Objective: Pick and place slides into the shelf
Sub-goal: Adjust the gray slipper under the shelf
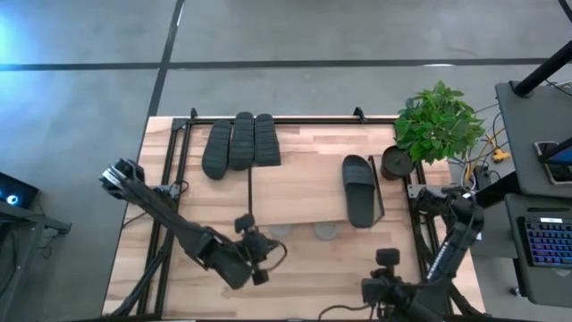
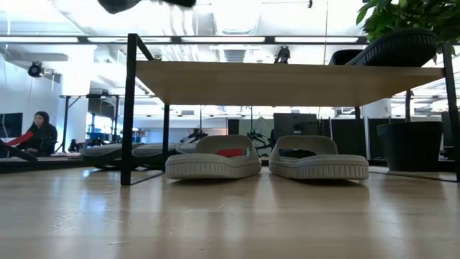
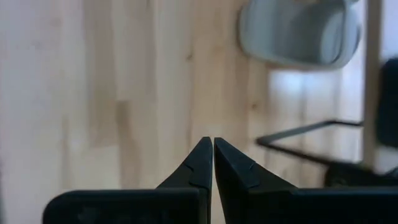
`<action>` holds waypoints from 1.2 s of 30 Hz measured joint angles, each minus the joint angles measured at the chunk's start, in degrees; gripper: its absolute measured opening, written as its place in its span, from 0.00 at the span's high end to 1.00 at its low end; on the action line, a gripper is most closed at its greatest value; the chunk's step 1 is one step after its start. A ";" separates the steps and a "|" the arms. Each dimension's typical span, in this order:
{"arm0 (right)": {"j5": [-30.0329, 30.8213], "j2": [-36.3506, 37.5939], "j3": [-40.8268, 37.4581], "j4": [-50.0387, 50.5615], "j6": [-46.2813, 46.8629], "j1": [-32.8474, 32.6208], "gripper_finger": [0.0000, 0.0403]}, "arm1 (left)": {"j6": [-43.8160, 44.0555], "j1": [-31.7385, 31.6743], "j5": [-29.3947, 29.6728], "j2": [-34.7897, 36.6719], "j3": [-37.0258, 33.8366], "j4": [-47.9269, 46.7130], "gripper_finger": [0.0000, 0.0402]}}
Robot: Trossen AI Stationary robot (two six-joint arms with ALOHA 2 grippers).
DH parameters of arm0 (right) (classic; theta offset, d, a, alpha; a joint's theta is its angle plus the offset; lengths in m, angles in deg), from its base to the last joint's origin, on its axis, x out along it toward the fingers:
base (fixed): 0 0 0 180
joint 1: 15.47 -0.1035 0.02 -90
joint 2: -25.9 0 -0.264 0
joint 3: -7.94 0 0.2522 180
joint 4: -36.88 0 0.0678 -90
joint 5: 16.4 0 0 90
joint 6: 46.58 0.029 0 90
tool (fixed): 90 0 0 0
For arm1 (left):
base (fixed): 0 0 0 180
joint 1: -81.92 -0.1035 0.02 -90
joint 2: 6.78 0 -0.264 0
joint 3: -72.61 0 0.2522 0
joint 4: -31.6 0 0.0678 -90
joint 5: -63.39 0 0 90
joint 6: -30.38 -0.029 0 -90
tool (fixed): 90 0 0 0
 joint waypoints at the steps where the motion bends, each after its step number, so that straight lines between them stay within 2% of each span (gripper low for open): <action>1: -0.93 0.00 -0.02 -0.22 1.43 -0.56 0.98 | 0.00 -0.34 0.04 1.37 0.00 -0.02 0.99; 6: -6.45 0.02 0.00 -6.46 4.53 -1.89 0.98 | -0.57 -1.28 0.25 7.16 -0.14 -0.03 0.99; 8: -6.68 0.02 -0.31 -9.45 4.57 -2.23 0.98 | -1.63 -1.32 0.34 8.25 -0.41 -0.01 0.99; 14: -6.68 -0.48 -1.98 -10.72 8.08 -2.98 0.98 | -7.28 0.49 -0.36 6.70 -0.63 1.72 0.99; 18: -6.70 -0.50 -3.73 -10.53 10.79 -4.22 0.98 | -11.47 2.83 -0.01 1.06 -0.27 5.02 0.99; 25: -7.19 -0.50 -5.84 -10.66 11.61 -5.77 0.98 | -11.61 3.52 1.96 -12.43 3.51 4.36 0.99; 28: -9.53 -0.50 -6.99 -10.63 11.59 -5.75 0.98 | -12.46 3.22 3.52 -17.25 5.85 3.95 0.99; 33: -10.94 -0.50 -7.69 -10.64 11.59 -5.77 0.98 | -11.91 2.06 10.51 -22.41 10.63 -5.29 0.99; 36: -10.90 -0.50 -7.70 -10.70 11.59 -5.73 0.98 | -7.28 0.02 9.97 -24.08 12.24 -10.74 0.99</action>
